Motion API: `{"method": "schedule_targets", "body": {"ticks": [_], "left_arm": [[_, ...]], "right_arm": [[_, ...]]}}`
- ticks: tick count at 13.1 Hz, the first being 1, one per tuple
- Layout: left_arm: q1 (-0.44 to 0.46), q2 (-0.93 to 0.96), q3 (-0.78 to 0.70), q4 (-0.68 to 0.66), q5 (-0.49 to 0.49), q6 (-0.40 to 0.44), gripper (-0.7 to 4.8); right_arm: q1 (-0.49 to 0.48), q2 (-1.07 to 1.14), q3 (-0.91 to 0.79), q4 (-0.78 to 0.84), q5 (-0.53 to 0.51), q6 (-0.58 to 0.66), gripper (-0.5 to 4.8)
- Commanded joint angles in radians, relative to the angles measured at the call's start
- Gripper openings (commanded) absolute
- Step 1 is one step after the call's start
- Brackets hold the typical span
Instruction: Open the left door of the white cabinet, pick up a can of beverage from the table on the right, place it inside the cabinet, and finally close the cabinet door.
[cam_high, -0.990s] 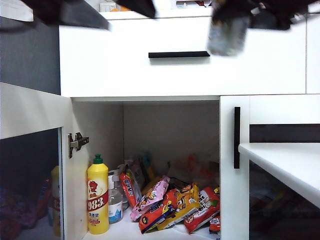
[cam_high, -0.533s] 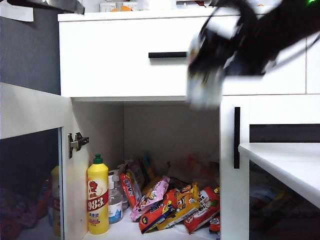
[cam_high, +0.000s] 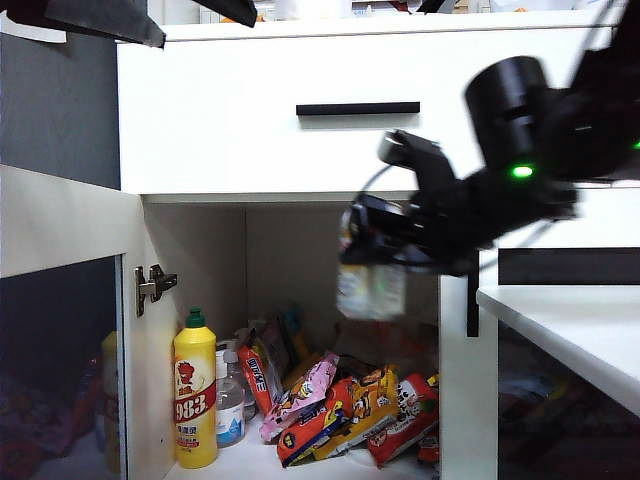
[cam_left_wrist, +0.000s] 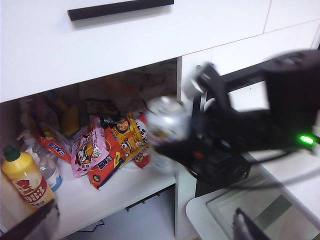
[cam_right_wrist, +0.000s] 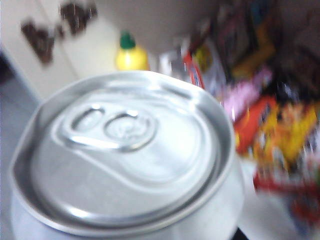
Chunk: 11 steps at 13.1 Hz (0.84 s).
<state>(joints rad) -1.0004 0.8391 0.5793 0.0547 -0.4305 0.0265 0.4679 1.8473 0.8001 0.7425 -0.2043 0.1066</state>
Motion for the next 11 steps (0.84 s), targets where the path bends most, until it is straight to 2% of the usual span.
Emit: {"method": "schedule_targets", "body": {"ticks": [1, 3, 7, 11], "left_arm": [[0.000, -0.002, -0.001, 0.004, -0.003, 0.000, 4.79], [0.001, -0.001, -0.001, -0.004, -0.004, 0.000, 4.79], [0.014, -0.002, -0.001, -0.030, -0.004, 0.000, 4.79], [0.022, -0.050, -0.001, -0.068, -0.016, 0.002, 4.79]], "right_arm": [[0.012, 0.084, 0.142, 0.016, -0.028, 0.006, 1.56], [0.038, 0.169, 0.249, -0.038, -0.034, 0.006, 1.56], [0.089, 0.295, 0.380, -0.069, -0.035, 0.010, 1.56], [0.100, 0.355, 0.468, -0.069, -0.030, 0.032, 1.56]]}}
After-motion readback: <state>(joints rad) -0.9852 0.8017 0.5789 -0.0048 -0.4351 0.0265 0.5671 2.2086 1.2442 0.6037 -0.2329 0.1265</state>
